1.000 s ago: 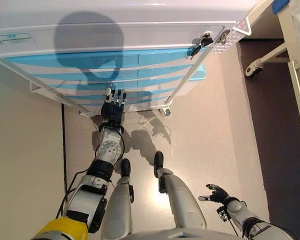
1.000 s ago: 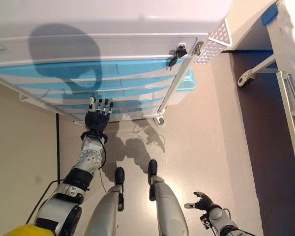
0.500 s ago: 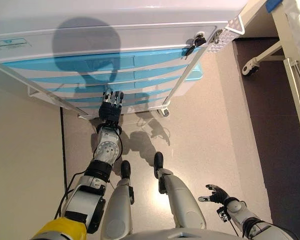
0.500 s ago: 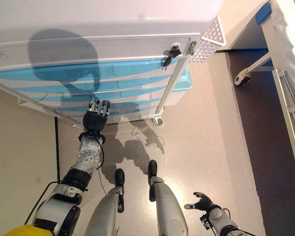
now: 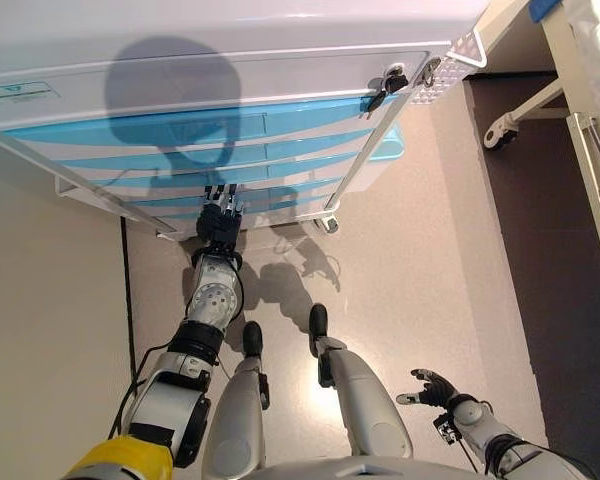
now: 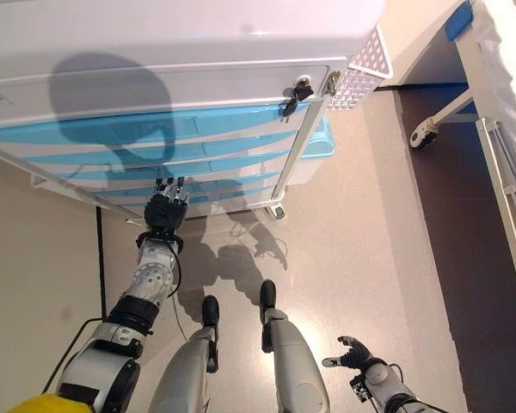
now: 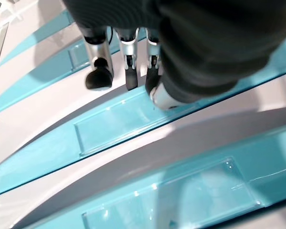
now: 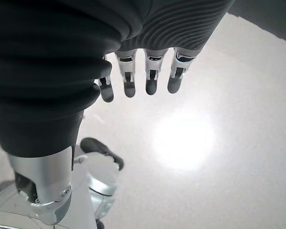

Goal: Open the drawer and pick up the medicine

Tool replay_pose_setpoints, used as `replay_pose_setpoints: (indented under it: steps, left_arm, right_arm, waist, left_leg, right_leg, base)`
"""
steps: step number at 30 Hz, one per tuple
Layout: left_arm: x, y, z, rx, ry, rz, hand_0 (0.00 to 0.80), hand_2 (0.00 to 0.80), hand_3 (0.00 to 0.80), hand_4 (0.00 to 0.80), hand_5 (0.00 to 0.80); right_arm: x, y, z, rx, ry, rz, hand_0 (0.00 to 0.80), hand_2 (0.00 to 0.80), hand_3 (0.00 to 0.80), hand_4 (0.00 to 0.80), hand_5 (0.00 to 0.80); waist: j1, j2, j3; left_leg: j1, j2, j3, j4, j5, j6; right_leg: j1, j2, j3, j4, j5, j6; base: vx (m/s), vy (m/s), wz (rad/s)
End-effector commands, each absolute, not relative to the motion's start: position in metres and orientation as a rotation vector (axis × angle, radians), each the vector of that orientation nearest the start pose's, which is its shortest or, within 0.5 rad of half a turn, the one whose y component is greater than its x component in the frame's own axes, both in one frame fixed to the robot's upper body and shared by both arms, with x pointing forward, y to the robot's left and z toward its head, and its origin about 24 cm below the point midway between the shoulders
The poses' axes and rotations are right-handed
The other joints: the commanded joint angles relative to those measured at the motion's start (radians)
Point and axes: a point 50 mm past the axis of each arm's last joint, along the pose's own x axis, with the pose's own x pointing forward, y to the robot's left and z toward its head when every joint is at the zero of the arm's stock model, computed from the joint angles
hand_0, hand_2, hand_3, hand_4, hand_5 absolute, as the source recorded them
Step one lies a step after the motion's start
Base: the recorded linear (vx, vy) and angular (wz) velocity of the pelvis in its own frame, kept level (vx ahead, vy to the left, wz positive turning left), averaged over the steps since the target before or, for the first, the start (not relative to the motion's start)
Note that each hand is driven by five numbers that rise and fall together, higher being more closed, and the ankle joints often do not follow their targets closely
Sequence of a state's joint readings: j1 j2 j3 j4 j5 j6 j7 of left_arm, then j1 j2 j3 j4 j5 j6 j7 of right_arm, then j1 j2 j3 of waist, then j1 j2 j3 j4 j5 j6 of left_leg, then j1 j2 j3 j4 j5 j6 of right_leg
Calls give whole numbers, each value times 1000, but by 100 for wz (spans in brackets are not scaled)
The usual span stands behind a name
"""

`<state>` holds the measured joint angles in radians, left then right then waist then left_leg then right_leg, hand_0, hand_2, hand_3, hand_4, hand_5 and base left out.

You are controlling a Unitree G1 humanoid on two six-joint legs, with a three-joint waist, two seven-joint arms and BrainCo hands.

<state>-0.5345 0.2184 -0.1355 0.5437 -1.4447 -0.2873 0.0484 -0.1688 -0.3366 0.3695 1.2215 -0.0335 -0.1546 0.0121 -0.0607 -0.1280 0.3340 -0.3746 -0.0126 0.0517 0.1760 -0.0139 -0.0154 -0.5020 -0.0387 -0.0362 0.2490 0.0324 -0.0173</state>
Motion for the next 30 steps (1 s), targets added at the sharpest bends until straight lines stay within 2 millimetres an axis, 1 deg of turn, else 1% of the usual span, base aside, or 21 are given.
replay_pose_setpoints:
  steps: [1, 11, 17, 18, 19, 25, 30]
  left_arm:
    - [349, 144, 219, -985, -623, -389, 800, 800, 800, 800, 800]
    - [341, 155, 203, -997, -612, -341, 800, 800, 800, 800, 800]
    - [331, 163, 185, -993, -578, -322, 800, 800, 800, 800, 800]
    - [331, 163, 185, -993, -578, -322, 800, 800, 800, 800, 800]
    - [329, 164, 179, -1006, -562, -315, 800, 800, 800, 800, 800]
    - [317, 169, 158, -1016, -516, -288, 800, 800, 800, 800, 800]
    - [302, 174, 132, -1036, -462, -257, 800, 800, 800, 800, 800]
  right_arm:
    - [147, -263, -133, -658, 997, 196, 0, 0, 0, 0, 0]
    - [152, -261, -132, -671, 984, 197, 0, 0, 0, 0, 0]
    - [158, -258, -130, -680, 966, 200, 0, 0, 0, 0, 0]
    - [158, -258, -131, -680, 967, 200, 0, 0, 0, 0, 0]
    - [160, -257, -130, -684, 960, 197, 0, 0, 0, 0, 0]
    - [162, -254, -130, -673, 948, 189, 0, 0, 0, 0, 0]
    - [161, -256, -130, -663, 954, 165, 0, 0, 0, 0, 0]
  waist:
    - [9, 40, -89]
    - [30, 26, -72]
    - [63, 9, -43]
    - [63, 9, -43]
    - [74, 5, -34]
    - [106, 2, -21]
    - [132, 15, -16]
  left_leg:
    - [-110, -36, -1, 98, -6, 43]
    - [-130, -34, -19, 167, -24, 46]
    - [-131, -36, -47, 202, -22, 43]
    - [-131, -36, -47, 202, -22, 43]
    - [-127, -38, -59, 207, -20, 42]
    - [-126, -47, -100, 233, -15, 38]
    - [-116, -61, -133, 236, -7, 34]
  right_leg:
    - [4, 16, -6, 84, -16, 35]
    - [2, 12, -31, 147, -42, 28]
    - [17, 7, -64, 196, -67, 18]
    - [18, 7, -64, 196, -67, 18]
    - [30, 4, -77, 203, -73, 16]
    - [58, 0, -120, 230, -101, 1]
    - [87, -10, -154, 241, -119, -5]
  base:
    - [-14, -26, 4]
    - [-12, -18, 2]
    - [-27, -50, 15]
    - [-27, -66, 21]
    - [-29, -66, 23]
    - [-32, -67, 25]
    - [-15, -33, 19]
